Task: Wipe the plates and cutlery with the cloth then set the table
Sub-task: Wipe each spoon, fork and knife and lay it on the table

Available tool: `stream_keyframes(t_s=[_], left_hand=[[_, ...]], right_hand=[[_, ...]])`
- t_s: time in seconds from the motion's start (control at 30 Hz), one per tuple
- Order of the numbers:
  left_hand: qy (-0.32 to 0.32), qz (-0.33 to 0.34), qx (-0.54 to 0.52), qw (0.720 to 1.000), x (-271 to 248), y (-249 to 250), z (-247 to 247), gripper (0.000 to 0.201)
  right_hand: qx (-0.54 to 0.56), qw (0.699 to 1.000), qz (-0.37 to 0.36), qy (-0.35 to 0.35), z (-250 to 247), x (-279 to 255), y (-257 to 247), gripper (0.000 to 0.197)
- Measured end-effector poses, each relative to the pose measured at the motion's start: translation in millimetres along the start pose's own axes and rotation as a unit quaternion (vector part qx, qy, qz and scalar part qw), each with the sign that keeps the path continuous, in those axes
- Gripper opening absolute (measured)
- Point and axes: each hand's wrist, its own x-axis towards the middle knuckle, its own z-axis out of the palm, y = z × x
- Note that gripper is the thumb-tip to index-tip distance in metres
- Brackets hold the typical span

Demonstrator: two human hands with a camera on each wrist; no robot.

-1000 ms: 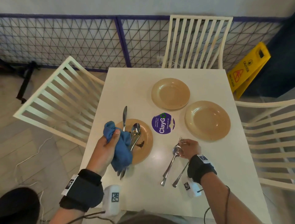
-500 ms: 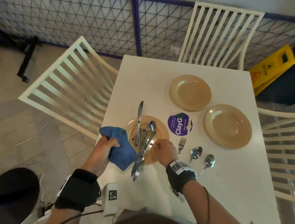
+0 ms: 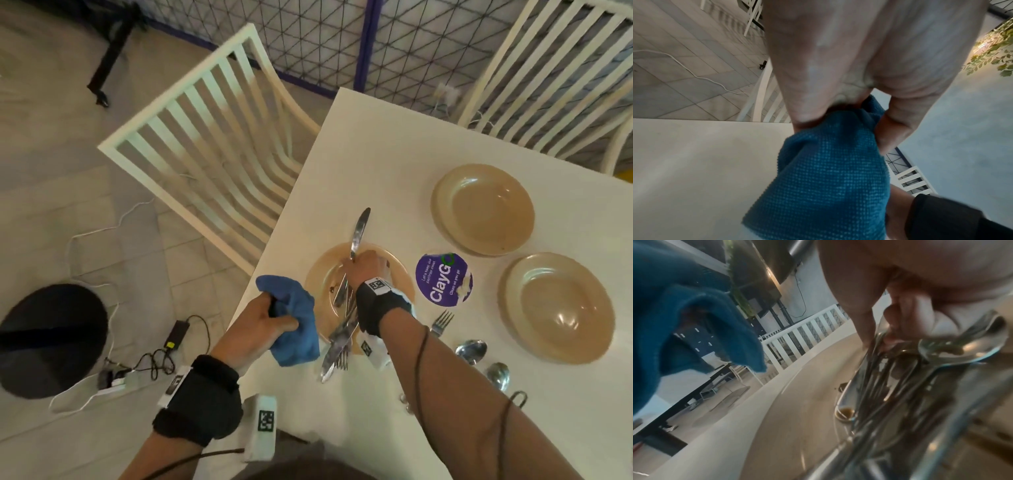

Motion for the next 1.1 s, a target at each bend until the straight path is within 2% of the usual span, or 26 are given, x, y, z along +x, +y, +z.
stream_keyframes(t_s=[0.17,0.27,0.33,0.47,0.53,0.6,0.73,0.83,0.93,1.03,1.1], left_hand=[[0.007,-0.012,0.006,1.0,4.6,-7.2,-6.4,0.043],[0.015,-0.007,0.058,0.998,13.6,-5.9,-4.4,0.024],[0.027,0.008,0.101,0.995,21.0,-0.6,0.0,0.019],[0.028,0.052,0.119,0.991,40.9,18.3,15.9,0.017],[0.02,0.059,0.107,0.992,47.7,30.6,28.6,0.029],[0.0,0.076,0.118,0.99,51.3,41.2,42.3,0.046],[-0.033,0.136,0.228,0.964,52.6,50.9,75.1,0.018],[-0.062,0.149,0.247,0.956,43.8,50.1,94.3,0.027],[-0.062,0.181,0.272,0.943,31.1,52.2,111.0,0.013],[-0.051,0.22,0.315,0.922,16.1,52.7,131.4,0.028],[-0.054,0.231,0.308,0.921,3.2,51.2,145.4,0.031]], right_hand=[[0.034,0.999,0.011,-0.03,-1.4,4.7,-2.3,0.03],[0.083,0.996,0.002,-0.031,-11.1,0.5,0.0,0.029],[0.114,0.993,-0.012,-0.02,-20.5,-5.9,2.7,0.028],[0.173,0.984,-0.048,0.012,-41.4,-19.0,7.8,0.026],[0.202,0.977,-0.06,0.019,-52.7,-26.2,12.0,0.031],[0.244,0.967,-0.069,0.022,-63.6,-33.5,17.7,0.033],[0.334,0.937,-0.093,0.031,-87.4,-53.8,29.9,0.036],[0.348,0.929,-0.119,0.042,-106.8,-67.5,44.7,0.039],[0.37,0.919,-0.121,0.062,-120.7,-83.0,67.4,0.037],[0.435,0.891,-0.121,0.046,-129.4,-99.7,90.5,0.029],[0.46,0.878,-0.123,0.044,-134.1,-106.4,104.9,0.032]])
